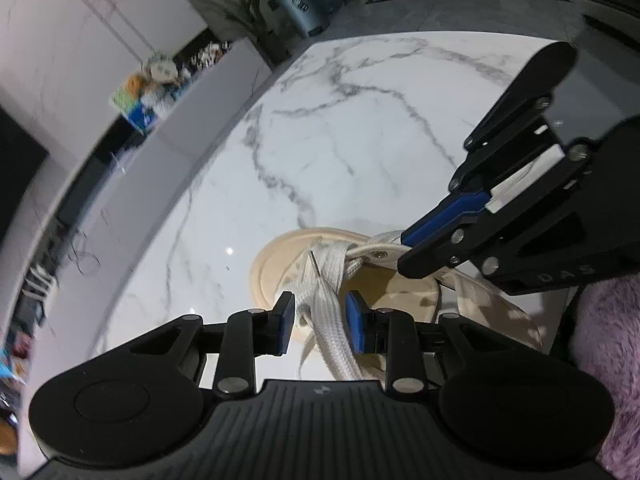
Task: Lace up shoes with both hands
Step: 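Bring the lace tip in the left gripper back to the sneaker's eyelets, then push the lace tip into the eyelet with the left gripper while the right gripper holds the sneaker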
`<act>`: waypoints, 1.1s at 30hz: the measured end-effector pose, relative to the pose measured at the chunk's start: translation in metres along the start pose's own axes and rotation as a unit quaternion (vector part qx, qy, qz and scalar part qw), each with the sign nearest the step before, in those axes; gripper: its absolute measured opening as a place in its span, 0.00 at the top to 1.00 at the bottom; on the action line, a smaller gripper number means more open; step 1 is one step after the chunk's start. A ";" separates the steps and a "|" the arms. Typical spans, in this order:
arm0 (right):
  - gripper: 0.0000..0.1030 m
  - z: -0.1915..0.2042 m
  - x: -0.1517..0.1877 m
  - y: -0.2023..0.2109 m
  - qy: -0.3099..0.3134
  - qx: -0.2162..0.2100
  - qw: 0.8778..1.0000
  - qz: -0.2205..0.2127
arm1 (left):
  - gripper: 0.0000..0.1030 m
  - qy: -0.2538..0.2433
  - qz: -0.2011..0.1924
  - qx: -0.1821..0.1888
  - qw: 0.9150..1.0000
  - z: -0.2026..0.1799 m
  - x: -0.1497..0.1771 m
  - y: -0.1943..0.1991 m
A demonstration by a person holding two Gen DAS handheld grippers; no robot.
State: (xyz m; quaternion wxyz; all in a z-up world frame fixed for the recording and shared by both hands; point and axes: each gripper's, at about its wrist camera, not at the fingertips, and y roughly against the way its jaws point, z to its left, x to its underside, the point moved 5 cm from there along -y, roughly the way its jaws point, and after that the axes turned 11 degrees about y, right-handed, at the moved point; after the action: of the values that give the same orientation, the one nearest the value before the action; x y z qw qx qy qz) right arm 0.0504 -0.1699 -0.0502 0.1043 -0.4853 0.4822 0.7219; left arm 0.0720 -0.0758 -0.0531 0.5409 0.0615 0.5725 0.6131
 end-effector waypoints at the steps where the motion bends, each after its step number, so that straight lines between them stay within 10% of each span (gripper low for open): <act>1: 0.87 0.000 -0.001 0.000 0.000 0.001 1.000 -0.001 | 0.81 0.006 0.001 0.002 1.000 0.001 0.000 -0.001; 11: 0.89 -0.003 -0.003 0.002 -0.008 -0.003 1.000 -0.013 | 0.98 0.015 -0.022 0.019 0.999 0.001 0.003 0.016; 33: 0.91 -0.015 0.005 0.000 -0.053 -0.006 0.999 -0.002 | 0.98 -0.020 -0.023 0.088 0.996 -0.029 0.009 0.021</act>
State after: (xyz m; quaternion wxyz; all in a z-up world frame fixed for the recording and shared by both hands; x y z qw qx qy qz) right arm 0.0565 -0.1833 -0.0545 0.1283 -0.4482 0.4707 0.7491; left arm 0.0361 -0.0826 -0.0512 0.5590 0.1079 0.6144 0.5463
